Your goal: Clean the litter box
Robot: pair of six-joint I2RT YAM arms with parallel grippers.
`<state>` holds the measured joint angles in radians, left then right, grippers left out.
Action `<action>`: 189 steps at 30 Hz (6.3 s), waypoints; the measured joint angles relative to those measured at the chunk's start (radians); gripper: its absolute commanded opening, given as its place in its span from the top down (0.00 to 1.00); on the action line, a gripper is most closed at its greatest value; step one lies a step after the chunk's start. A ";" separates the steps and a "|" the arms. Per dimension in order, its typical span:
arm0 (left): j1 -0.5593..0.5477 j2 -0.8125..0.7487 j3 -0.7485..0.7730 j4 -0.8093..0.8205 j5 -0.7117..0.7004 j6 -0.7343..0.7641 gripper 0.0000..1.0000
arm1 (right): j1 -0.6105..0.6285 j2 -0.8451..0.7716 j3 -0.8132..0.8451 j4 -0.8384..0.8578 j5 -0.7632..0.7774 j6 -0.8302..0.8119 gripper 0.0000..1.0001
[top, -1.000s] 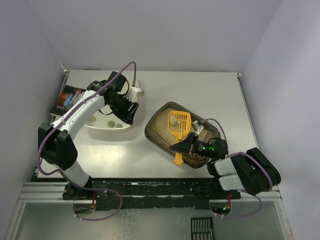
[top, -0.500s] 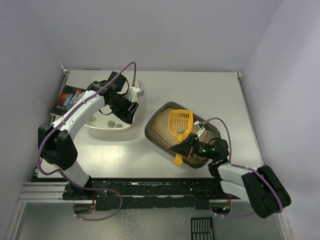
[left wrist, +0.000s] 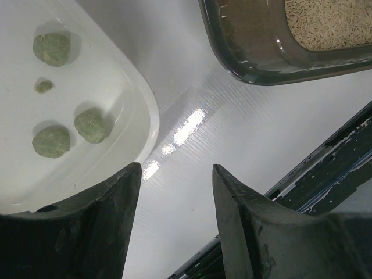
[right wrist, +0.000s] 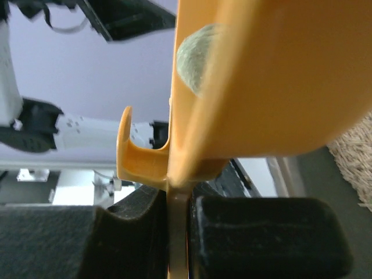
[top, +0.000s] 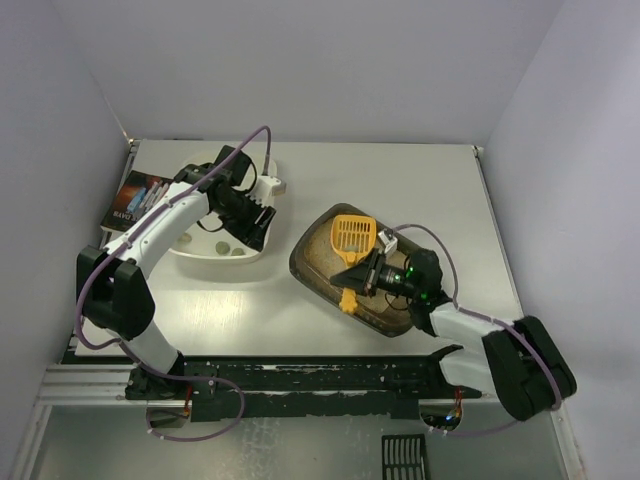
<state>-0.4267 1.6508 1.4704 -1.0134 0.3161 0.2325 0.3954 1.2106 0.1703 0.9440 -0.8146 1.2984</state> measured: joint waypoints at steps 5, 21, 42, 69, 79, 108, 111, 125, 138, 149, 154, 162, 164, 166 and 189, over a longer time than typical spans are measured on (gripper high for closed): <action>0.009 0.000 0.000 0.000 0.000 0.000 0.37 | 0.006 -0.144 0.208 -0.444 0.096 -0.043 1.00; 0.024 -0.021 -0.020 0.005 0.000 -0.002 0.36 | 0.006 -0.271 0.241 -0.752 0.043 0.161 1.00; 0.031 -0.026 -0.028 0.008 0.001 -0.013 0.35 | 0.006 -0.253 0.420 -1.125 0.100 0.219 1.00; 0.033 -0.045 -0.043 0.023 0.001 -0.013 0.35 | 0.028 -0.697 -0.131 -0.569 0.278 -0.135 1.00; 0.034 -0.045 -0.048 0.023 0.001 -0.013 0.35 | 0.031 -0.444 -0.162 0.225 0.203 0.052 1.00; 0.039 -0.045 -0.054 0.024 0.000 -0.014 0.35 | 0.119 -0.430 0.385 -0.901 0.272 -0.408 1.00; 0.040 -0.045 -0.054 0.024 -0.001 -0.016 0.35 | 0.119 -0.433 0.271 -0.860 0.245 -0.356 1.00; 0.062 -0.065 -0.058 0.034 -0.004 -0.021 0.39 | 0.137 -0.446 0.038 -0.344 0.106 -0.032 1.00; 0.583 -0.101 0.272 0.045 0.078 -0.103 0.41 | 0.225 0.043 0.673 -0.846 0.198 -0.417 1.00; 0.800 -0.307 0.135 0.115 0.165 -0.215 0.36 | 0.333 0.764 1.596 -1.263 0.290 -0.642 1.00; 0.827 -0.344 0.070 0.135 0.161 -0.249 0.37 | 0.430 1.037 2.011 -1.579 0.469 -0.760 1.00; 0.865 -0.341 0.074 0.153 0.076 -0.278 0.37 | 0.492 1.204 2.237 -1.912 0.747 -0.863 1.00; 0.867 -0.329 0.102 0.149 0.052 -0.278 0.38 | 0.502 1.213 2.259 -1.963 0.845 -0.897 1.00; 0.869 -0.314 0.134 0.150 0.040 -0.278 0.37 | 0.517 1.213 2.272 -2.001 0.945 -0.932 1.00; 0.871 -0.308 0.090 0.164 0.032 -0.301 0.38 | 0.720 1.262 2.221 -2.053 1.598 -1.217 1.00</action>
<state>0.4438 1.3430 1.5608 -0.8494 0.3485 -0.0689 1.1152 2.4722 2.3913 -1.1095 0.7837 0.0818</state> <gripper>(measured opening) 0.618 0.100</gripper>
